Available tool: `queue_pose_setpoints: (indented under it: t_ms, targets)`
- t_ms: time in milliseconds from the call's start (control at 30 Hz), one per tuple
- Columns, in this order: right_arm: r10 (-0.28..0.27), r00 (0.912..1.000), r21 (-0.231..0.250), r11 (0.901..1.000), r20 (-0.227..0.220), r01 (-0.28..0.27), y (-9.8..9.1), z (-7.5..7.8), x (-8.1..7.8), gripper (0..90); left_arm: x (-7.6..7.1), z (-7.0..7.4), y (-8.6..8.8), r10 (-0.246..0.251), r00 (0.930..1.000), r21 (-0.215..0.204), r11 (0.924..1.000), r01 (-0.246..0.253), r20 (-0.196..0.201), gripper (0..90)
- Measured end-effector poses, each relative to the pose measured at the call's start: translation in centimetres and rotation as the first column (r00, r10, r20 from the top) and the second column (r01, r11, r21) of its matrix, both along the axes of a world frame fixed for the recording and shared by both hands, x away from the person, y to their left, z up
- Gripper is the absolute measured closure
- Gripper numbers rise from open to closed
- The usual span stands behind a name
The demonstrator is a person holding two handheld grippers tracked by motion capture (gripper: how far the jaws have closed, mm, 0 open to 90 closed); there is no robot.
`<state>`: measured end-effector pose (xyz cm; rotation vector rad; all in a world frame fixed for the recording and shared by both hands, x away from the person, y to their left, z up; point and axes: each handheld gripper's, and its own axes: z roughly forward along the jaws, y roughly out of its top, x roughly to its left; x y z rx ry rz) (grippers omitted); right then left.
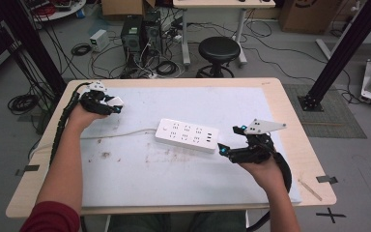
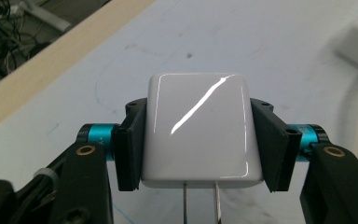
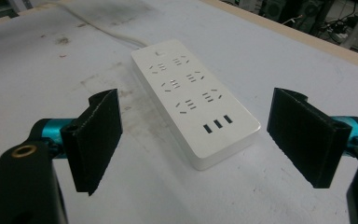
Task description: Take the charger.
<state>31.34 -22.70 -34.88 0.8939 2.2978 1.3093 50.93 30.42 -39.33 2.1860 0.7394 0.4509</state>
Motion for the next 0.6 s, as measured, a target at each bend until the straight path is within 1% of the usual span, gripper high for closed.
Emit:
queue_pose_setpoints:
  t_ms: [67,133,167,200,233,333,433,467,500,567,600]
  targets:
    - [0.003,1.0000,-0.002,1.0000,-0.001,-0.003,0.0,0.1,0.0,18.3,-1.4,1.3,-0.3,-0.025,0.9992,0.001,0.9997,0.025,0.030,42.5]
    - [0.015,0.9999,0.001,0.9999,0.001,-0.015,0.0,0.4,-0.1,18.2,-2.7,2.3,-0.6,-0.038,0.9981,-0.010,0.9992,0.038,0.050,42.5]
    - [0.027,0.9996,0.003,0.9996,0.000,-0.027,0.0,0.7,-0.2,18.2,-3.7,2.9,-0.8,-0.041,0.9973,-0.018,0.9990,0.042,0.061,42.5]
    - [0.027,0.9996,0.003,0.9996,0.000,-0.027,0.0,0.7,-0.2,18.2,-4.5,3.3,-1.0,-0.047,0.9965,-0.019,0.9986,0.049,0.068,42.5]
    - [0.038,0.9993,0.002,0.9993,0.004,-0.038,-0.1,1.0,-0.3,18.3,-5.3,3.7,-1.2,-0.053,0.9959,-0.017,0.9984,0.054,0.074,42.4]
    - [0.047,0.9989,0.007,0.9989,0.004,-0.047,-0.2,1.2,-0.4,18.2,-7.7,4.9,-1.8,-0.079,0.9924,0.003,0.9969,0.079,0.094,42.5]
    - [0.063,0.9980,0.012,0.9979,0.000,-0.063,-0.5,1.5,-0.9,18.2,-10.3,5.6,-2.5,-0.103,0.9875,-0.003,0.9946,0.104,0.120,42.5]
    - [0.063,0.9980,0.012,0.9979,0.000,-0.063,-0.5,1.5,-0.9,18.2,-11.1,5.7,-2.8,-0.109,0.9864,-0.017,0.9935,0.112,0.123,42.5]
    - [0.070,0.9976,0.020,0.9974,-0.001,-0.070,-0.6,1.5,-1.1,18.2,-11.8,5.8,-3.1,-0.123,0.9840,-0.023,0.9916,0.127,0.129,42.5]
    - [0.077,0.9970,0.026,0.9967,0.003,-0.077,-0.7,1.6,-1.3,18.2,-13.2,5.9,-3.6,-0.152,0.9775,-0.016,0.9877,0.156,0.146,42.4]
    - [0.079,0.9969,0.028,0.9965,0.003,-0.079,-0.8,1.6,-1.4,18.2,-13.8,5.9,-3.9,-0.168,0.9747,-0.012,0.9851,0.171,0.148,42.5]
